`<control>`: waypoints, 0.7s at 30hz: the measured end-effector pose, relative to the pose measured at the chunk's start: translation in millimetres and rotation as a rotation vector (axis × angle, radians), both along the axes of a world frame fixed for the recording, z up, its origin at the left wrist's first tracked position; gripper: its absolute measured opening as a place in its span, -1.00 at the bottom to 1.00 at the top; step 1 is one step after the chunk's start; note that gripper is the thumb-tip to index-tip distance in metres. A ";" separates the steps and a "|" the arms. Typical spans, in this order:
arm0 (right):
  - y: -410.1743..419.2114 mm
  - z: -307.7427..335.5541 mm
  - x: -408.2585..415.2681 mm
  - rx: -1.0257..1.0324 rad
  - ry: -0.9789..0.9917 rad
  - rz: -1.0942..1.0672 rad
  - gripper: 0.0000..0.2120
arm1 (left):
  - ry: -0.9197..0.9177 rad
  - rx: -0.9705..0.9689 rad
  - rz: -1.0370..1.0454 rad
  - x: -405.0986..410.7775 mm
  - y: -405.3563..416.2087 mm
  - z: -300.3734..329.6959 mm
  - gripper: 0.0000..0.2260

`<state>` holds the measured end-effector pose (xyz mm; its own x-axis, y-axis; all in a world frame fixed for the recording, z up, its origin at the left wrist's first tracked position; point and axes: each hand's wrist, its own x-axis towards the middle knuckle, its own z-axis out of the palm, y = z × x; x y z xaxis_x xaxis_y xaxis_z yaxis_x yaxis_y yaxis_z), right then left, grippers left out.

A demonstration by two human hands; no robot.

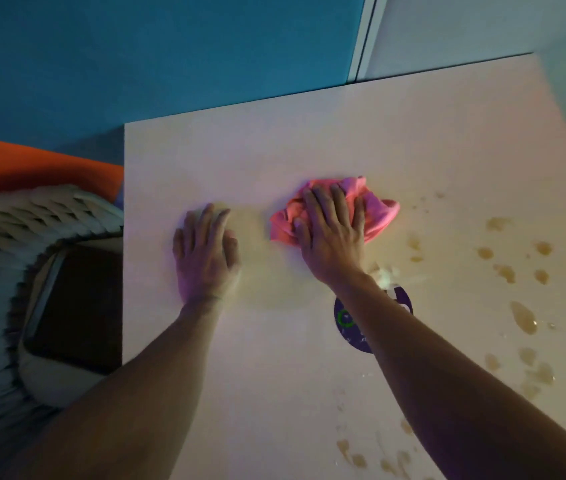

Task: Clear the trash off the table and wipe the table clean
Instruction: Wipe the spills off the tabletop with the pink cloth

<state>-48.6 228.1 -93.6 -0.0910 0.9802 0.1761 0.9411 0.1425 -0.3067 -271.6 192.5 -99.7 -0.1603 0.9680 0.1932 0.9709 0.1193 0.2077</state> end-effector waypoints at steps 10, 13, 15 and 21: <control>-80.2 8.0 40.7 -0.078 0.023 -0.060 -0.50 | 0.075 0.015 0.051 20.5 -0.2 -2.2 -0.65; -77.4 8.3 42.4 -0.106 0.031 -0.060 -0.50 | 0.020 -0.006 0.111 53.1 15.2 -2.1 -0.62; -71.4 9.6 43.0 -0.130 0.008 -0.053 -0.48 | 0.005 -0.032 0.093 78.4 30.7 -1.9 -0.58; -17.4 12.7 52.1 -0.249 -0.005 -0.060 -0.43 | -0.005 -0.060 0.121 115.8 40.7 -12.6 -0.53</control>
<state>3.5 210.7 -80.9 -0.0320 0.9969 -0.0719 0.9470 0.0072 -0.3210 -155.9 233.1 -112.3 -0.2772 0.9514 0.1339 0.9476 0.2477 0.2018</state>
